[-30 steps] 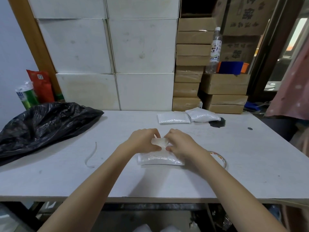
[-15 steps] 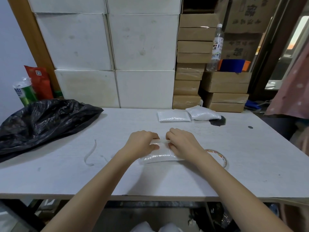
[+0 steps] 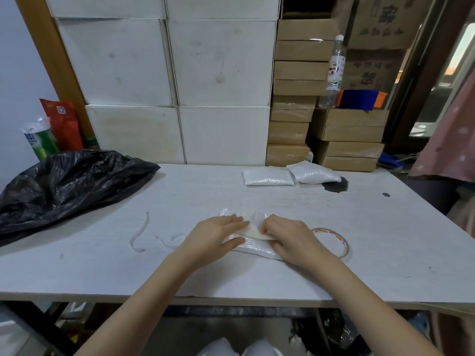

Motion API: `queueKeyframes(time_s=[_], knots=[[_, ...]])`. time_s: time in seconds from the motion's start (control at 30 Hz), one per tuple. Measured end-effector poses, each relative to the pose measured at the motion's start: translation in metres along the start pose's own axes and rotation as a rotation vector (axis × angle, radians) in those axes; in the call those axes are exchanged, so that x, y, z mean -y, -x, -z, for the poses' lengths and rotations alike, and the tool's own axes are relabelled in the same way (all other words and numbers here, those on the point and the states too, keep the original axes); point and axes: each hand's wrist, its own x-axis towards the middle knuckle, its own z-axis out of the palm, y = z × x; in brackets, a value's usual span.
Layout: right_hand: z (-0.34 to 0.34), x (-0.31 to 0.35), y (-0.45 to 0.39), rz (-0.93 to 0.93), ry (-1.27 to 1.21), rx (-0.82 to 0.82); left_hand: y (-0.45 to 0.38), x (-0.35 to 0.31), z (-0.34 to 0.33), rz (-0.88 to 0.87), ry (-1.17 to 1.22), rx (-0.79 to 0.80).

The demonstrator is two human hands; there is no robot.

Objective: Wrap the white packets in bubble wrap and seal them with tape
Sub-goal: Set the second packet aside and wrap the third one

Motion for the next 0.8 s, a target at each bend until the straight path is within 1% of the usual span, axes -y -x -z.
queueKeyframes(time_s=[0.07,0.13,0.23,0.3,0.4,0.5,0.63,0.67,0.7,0.73,0.77,0.8], knots=[[-0.001,-0.001,0.004,0.055,0.042,0.002,0.005,0.005,-0.001,-0.083,-0.06,-0.047],[0.001,-0.004,0.006,0.093,0.058,0.017,0.008,0.011,-0.004,-0.193,-0.19,-0.073],[0.003,-0.006,0.011,0.127,0.025,0.027,0.009,0.011,-0.008,-0.269,-0.295,-0.14],[0.006,-0.006,0.015,0.095,-0.035,0.039,0.007,0.007,-0.01,-0.289,-0.323,-0.202],[0.008,-0.006,0.018,-0.004,-0.12,0.076,0.007,0.004,-0.012,-0.315,-0.347,-0.257],[0.014,-0.003,0.018,-0.088,-0.174,0.132,0.009,0.003,-0.015,-0.301,-0.333,-0.257],[0.016,-0.003,0.02,-0.141,-0.223,0.196,0.012,0.004,-0.016,-0.275,-0.283,-0.229],[0.016,-0.001,0.021,-0.2,-0.321,0.209,0.012,0.005,-0.016,-0.28,-0.286,-0.228],[0.019,0.004,0.021,-0.299,-0.508,0.193,0.012,0.006,-0.017,-0.287,-0.289,-0.228],[0.022,0.009,0.02,-0.426,-0.725,0.126,0.013,0.006,-0.017,-0.288,-0.288,-0.224],[0.025,0.014,0.018,-0.55,-0.876,0.014,0.013,0.005,-0.018,-0.282,-0.287,-0.218],[0.028,0.018,0.017,-0.603,-0.891,-0.096,0.013,0.005,-0.019,-0.274,-0.282,-0.218]])
